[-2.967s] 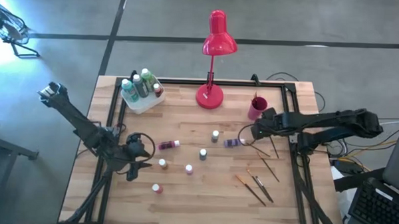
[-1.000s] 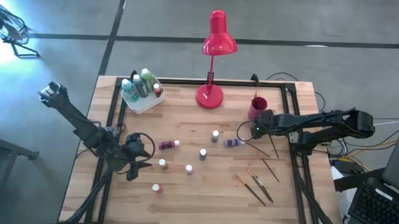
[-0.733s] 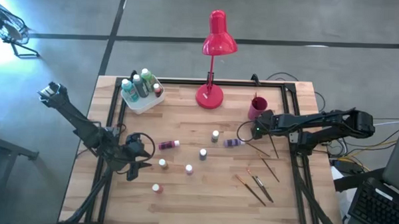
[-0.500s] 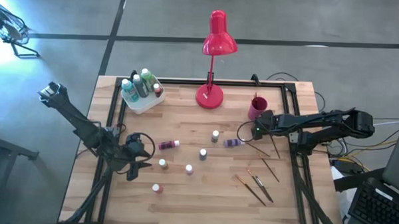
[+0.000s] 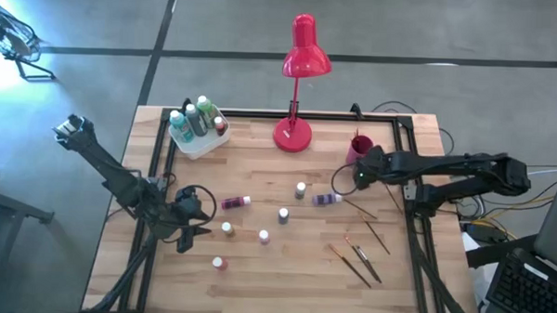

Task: Pick & Place Paint Supplies
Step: Put the gold paintbrush into the pink cup

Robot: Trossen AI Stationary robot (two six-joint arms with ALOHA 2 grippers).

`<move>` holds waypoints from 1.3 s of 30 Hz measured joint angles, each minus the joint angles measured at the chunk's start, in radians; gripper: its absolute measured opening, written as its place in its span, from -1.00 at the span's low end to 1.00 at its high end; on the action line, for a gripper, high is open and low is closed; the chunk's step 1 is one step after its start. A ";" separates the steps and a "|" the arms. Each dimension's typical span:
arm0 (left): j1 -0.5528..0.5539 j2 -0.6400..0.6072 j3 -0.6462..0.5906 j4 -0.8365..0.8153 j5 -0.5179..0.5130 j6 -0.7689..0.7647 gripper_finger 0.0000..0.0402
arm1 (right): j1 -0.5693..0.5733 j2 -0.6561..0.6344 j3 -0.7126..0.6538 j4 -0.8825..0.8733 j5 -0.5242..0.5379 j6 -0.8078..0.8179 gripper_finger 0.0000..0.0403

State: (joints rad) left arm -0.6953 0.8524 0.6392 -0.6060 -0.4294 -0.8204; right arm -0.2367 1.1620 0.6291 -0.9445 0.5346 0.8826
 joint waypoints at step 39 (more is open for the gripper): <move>0.000 0.000 0.000 0.000 -0.019 0.058 -0.12 | 0.059 -0.350 -0.166 1.505 0.245 -1.044 -0.96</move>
State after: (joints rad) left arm -0.6956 0.8524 0.6388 -0.6060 -0.4486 -0.7620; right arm -0.1778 0.8125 0.4631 0.5606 0.7793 -0.1610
